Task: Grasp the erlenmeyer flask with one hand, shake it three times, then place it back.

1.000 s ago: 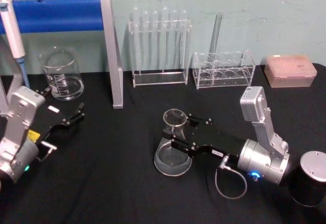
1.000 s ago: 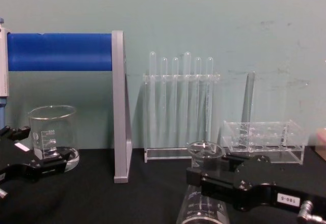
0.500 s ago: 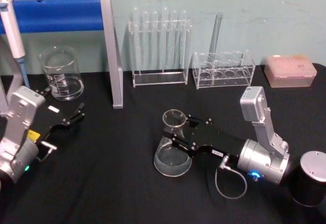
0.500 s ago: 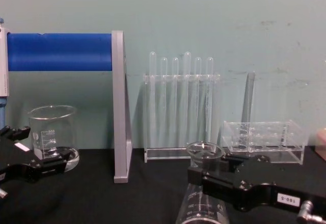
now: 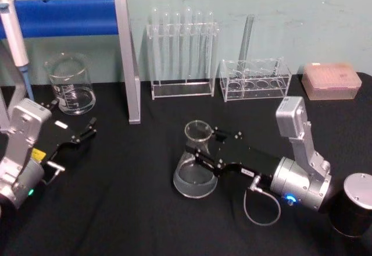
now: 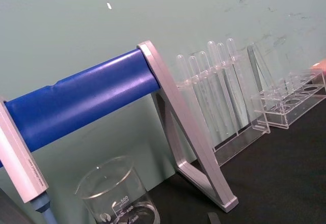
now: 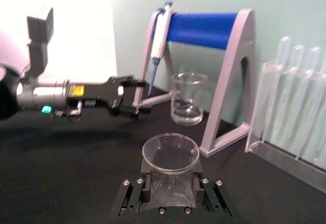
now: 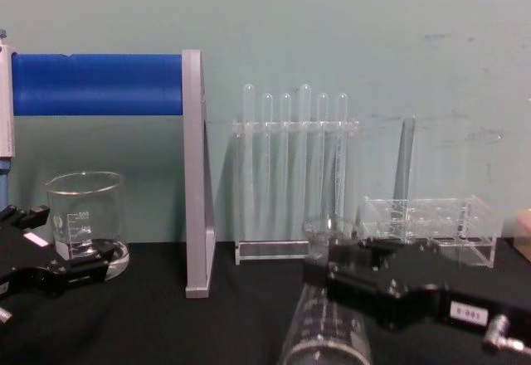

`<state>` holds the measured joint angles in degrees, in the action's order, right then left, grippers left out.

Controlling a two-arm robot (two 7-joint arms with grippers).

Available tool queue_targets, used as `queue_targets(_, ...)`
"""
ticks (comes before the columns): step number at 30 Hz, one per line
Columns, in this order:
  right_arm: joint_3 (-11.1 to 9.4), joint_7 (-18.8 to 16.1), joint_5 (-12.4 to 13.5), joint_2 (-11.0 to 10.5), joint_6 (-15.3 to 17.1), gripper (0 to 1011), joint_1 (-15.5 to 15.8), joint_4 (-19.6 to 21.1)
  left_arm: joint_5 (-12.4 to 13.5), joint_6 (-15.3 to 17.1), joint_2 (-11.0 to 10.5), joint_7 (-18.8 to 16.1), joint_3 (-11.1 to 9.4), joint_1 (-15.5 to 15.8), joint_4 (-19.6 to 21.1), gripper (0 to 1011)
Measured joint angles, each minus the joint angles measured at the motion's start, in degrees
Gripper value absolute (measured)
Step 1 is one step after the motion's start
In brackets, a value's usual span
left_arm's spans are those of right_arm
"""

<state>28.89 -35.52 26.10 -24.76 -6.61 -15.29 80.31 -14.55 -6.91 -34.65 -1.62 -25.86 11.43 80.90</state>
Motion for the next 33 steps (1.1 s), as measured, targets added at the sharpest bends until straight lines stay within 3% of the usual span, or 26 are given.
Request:
queue_targets(8, -2.93, 7.64, 0.20, 1.18, 2.48, 449, 2.78, 6.10, 0.00, 0.00, 0.00, 0.00, 0.00, 0.00, 0.00, 1001)
queue_targets(18, -8.27, 18.76, -2.85, 3.28, 4.43, 449, 7.08, 13.10, 0.00, 0.00, 0.00, 0.00, 0.00, 0.00, 0.00, 1001)
queue_targets(33, -13.87, 26.38, -6.63, 5.13, 6.53, 449, 10.55, 15.88, 0.00, 0.00, 0.00, 0.00, 0.00, 0.00, 0.00, 1001)
